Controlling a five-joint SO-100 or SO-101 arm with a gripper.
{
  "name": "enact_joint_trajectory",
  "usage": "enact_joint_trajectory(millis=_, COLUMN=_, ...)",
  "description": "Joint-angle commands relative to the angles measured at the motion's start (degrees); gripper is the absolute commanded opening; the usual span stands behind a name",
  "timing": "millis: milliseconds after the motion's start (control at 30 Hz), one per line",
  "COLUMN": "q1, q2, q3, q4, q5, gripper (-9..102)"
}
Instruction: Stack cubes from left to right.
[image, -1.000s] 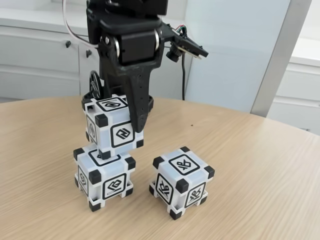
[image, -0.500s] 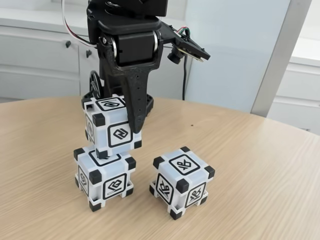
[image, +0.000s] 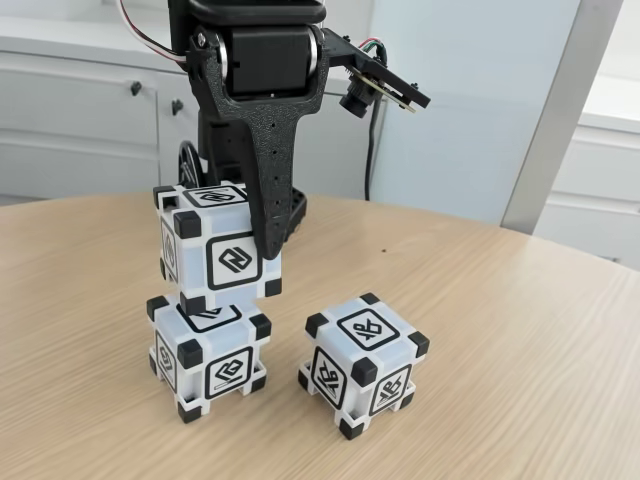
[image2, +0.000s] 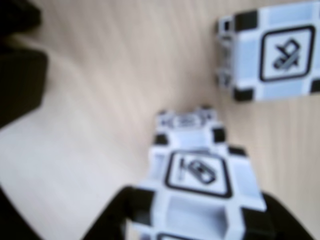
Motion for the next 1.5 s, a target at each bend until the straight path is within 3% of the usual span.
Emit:
enact_joint_trajectory(millis=0, q1=0.79, q2=0.18, q3=-2.02, q4=-0.09, q5=1.05, gripper=0)
enact_joint_trajectory(millis=1467, q1=1.05, q2=-4.04, q3=-2.02, q4=-0.26, q5=8.0, gripper=0)
